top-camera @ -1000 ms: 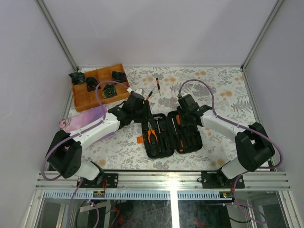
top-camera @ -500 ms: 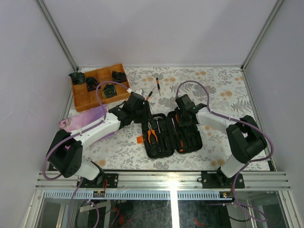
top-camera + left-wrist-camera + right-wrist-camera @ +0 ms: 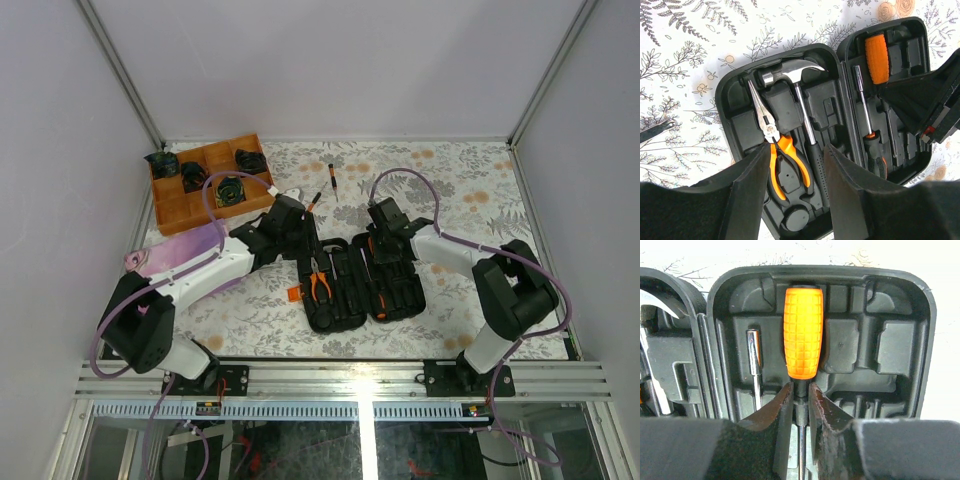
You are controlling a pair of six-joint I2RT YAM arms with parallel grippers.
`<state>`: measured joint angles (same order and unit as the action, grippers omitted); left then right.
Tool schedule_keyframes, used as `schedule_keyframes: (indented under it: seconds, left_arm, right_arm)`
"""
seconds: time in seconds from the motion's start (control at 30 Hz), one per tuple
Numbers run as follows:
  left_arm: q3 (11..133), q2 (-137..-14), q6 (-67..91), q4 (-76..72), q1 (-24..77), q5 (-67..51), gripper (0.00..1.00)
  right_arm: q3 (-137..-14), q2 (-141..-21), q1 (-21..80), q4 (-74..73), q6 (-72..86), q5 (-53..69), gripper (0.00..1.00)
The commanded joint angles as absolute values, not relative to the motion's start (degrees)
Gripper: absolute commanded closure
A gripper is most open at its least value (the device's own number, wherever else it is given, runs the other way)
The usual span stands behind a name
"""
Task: Sort the tools into containers
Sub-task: Place the screwdriver in the storage box.
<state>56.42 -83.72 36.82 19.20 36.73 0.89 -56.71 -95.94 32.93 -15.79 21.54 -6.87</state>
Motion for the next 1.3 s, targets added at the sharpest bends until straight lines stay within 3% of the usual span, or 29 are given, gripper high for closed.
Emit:
schedule_keyframes:
  seconds: [0.0,0.37,0.9,1.27]
  left_arm:
    - [57.26,-84.66,36.56,18.37,37.17,1.71,0.54]
    - [57.58,-86.45,36.28,18.25,37.22,1.52,0.53]
    - [56.32,-86.86,35.87,18.51,37.18,0.83,0.54]
    - [55.32,-85.21,35.86,19.06,37.16,2.9,0.53]
  right_arm:
    - [-55.75,-92.88,32.74,-14.66,22.24,-7.74,0.74]
    - [-57.48,-92.82,32.78,-16.98,21.35,-6.34,0.74]
    - [-53.66,-96.49,32.78,-7.35,23.35,-8.41,0.87]
    - [-54.38,-90.29,32.78,-11.32,21.2,-6.48,0.76]
